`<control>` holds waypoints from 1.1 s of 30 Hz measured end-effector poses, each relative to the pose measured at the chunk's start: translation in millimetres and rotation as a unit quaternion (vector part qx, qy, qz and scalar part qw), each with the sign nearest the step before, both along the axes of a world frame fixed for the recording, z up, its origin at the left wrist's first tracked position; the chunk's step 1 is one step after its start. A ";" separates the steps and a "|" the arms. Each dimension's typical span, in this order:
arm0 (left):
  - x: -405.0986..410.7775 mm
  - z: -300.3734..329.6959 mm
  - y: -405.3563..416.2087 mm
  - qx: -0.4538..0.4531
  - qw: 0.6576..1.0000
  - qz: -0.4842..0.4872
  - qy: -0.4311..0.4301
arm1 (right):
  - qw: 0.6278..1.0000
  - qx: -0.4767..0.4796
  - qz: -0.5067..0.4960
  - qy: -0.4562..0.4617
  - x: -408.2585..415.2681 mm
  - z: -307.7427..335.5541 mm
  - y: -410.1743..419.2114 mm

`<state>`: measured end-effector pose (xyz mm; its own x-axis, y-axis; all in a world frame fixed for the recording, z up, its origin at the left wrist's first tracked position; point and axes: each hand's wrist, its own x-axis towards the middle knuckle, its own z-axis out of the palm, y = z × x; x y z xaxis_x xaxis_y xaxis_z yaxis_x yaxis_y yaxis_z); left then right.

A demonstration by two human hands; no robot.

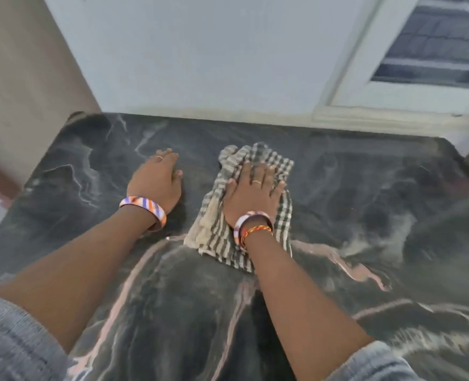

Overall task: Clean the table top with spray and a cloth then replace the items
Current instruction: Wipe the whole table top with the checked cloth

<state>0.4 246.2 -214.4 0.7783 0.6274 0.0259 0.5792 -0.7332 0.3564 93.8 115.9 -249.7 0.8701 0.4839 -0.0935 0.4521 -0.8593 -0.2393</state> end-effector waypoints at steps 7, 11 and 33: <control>-29.1 4.9 66.9 0.030 0.996 0.085 0.001 | 0.998 -0.016 -0.063 0.005 41.6 6.3 95.2; -52.2 8.3 99.6 0.041 0.990 0.132 -0.034 | 0.999 -0.043 0.007 -0.008 30.5 4.8 134.5; -185.8 6.0 194.5 0.011 0.989 0.134 -0.059 | 0.863 -0.035 0.501 -0.066 -159.8 9.0 231.2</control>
